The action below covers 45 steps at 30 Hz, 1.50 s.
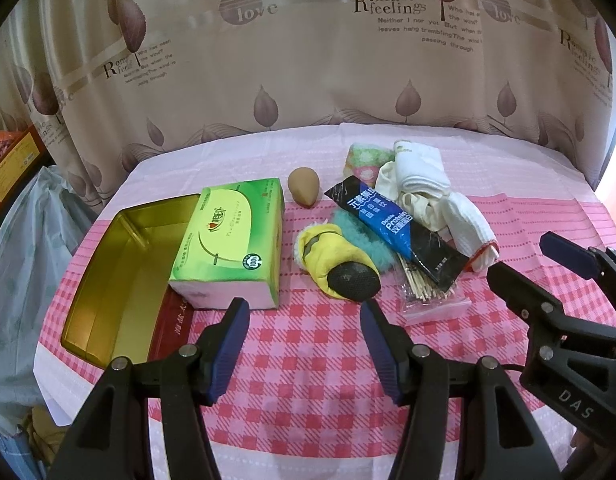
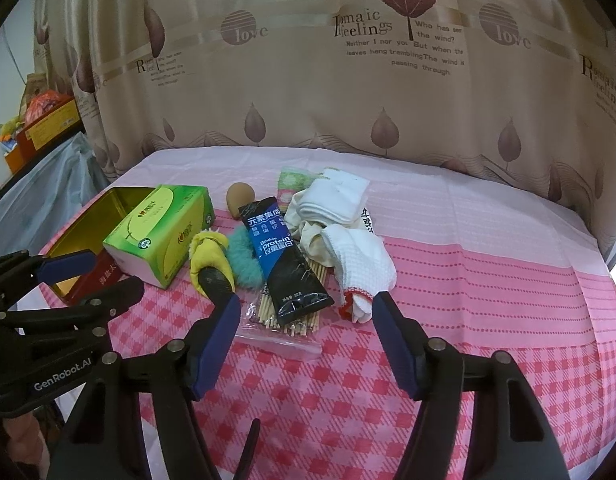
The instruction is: Organize soft objects
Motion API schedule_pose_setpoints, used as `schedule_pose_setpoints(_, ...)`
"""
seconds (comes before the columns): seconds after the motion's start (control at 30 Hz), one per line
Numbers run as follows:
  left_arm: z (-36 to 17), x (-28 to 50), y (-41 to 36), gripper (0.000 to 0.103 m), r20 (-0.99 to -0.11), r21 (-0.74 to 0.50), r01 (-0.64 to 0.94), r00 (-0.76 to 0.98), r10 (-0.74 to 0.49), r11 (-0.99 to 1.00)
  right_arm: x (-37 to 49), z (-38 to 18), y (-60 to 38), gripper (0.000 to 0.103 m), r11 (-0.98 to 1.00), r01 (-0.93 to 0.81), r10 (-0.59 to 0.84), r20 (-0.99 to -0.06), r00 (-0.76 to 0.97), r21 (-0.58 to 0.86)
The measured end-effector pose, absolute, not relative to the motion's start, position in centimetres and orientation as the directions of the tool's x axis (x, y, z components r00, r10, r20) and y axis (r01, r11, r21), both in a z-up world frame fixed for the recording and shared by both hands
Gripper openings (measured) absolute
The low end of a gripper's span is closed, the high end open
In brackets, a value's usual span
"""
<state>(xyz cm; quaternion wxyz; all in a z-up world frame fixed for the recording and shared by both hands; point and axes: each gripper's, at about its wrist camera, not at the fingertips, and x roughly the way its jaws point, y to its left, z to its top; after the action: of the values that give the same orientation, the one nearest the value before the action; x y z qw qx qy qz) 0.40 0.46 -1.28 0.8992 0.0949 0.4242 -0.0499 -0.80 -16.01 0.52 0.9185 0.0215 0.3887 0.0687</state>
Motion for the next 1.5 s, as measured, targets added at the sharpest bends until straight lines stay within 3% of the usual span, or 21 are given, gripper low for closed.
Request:
schedule_pose_setpoints(1.03, -1.8, 0.4, 0.8, 0.059, -0.776, 0.125, 0.165, 0.631, -0.007, 0.978, -0.8, 0.5, -15.9, 0.058, 0.987, -0.122, 0.159, -0.710, 0.686, 0.104)
schedule_pose_setpoints(1.5, -3.7, 2.3, 2.4, 0.059, -0.800, 0.098, 0.168, 0.599, -0.022, 0.981, 1.4, -2.1, -18.8, 0.053, 0.983, -0.087, 0.176, -0.722, 0.669, 0.160)
